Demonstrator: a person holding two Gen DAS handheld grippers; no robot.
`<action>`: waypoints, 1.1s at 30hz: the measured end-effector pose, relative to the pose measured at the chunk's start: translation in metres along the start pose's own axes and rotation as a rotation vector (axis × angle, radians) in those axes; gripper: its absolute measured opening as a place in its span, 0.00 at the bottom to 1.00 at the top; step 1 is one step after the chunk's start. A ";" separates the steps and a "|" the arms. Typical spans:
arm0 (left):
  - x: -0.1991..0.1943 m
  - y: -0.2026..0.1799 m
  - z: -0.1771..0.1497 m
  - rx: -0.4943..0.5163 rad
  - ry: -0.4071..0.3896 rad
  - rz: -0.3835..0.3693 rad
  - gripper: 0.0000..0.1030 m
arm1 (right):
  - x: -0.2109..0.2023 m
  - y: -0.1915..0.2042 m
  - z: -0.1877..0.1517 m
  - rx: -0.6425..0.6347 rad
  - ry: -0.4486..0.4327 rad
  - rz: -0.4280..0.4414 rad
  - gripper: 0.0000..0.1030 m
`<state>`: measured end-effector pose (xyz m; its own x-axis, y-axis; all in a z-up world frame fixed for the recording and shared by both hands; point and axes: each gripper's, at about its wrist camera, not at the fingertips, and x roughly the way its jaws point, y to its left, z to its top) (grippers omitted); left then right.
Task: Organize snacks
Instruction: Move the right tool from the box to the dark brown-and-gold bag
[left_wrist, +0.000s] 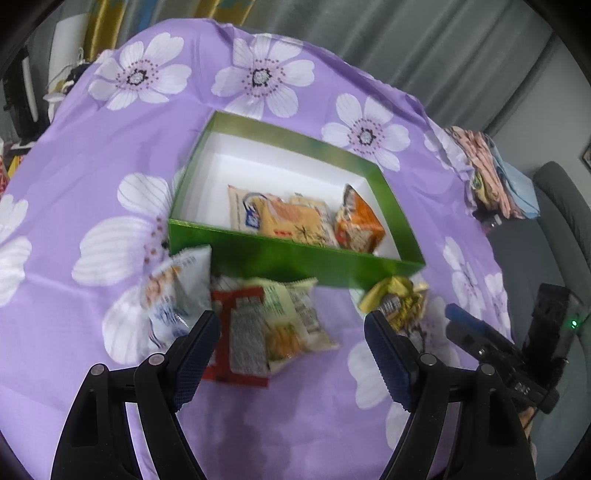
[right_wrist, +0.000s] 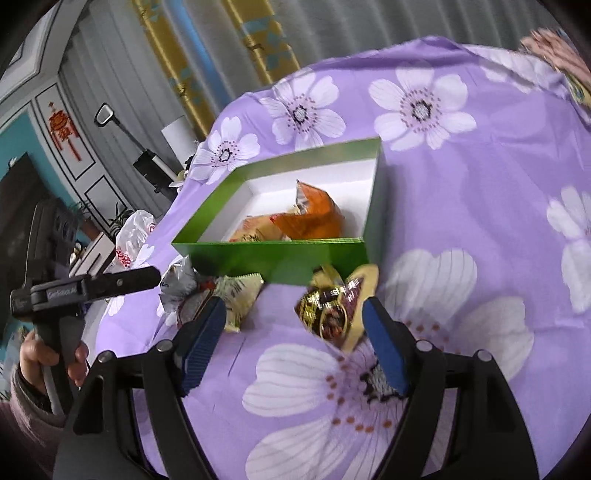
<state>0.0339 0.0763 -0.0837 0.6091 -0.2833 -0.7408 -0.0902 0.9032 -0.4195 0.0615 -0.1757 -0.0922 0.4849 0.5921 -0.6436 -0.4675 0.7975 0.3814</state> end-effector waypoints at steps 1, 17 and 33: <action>0.001 -0.002 -0.002 0.002 0.009 -0.005 0.78 | 0.000 -0.001 -0.003 0.001 0.006 -0.003 0.74; 0.022 -0.042 -0.015 0.095 0.088 -0.043 0.78 | 0.004 -0.009 -0.021 -0.025 0.039 -0.062 0.74; 0.059 -0.083 -0.010 0.211 0.133 -0.100 0.78 | 0.020 -0.019 -0.028 -0.046 0.058 -0.078 0.74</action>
<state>0.0695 -0.0185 -0.0972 0.4963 -0.4022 -0.7694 0.1403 0.9117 -0.3861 0.0593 -0.1825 -0.1308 0.4781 0.5191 -0.7085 -0.4642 0.8341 0.2980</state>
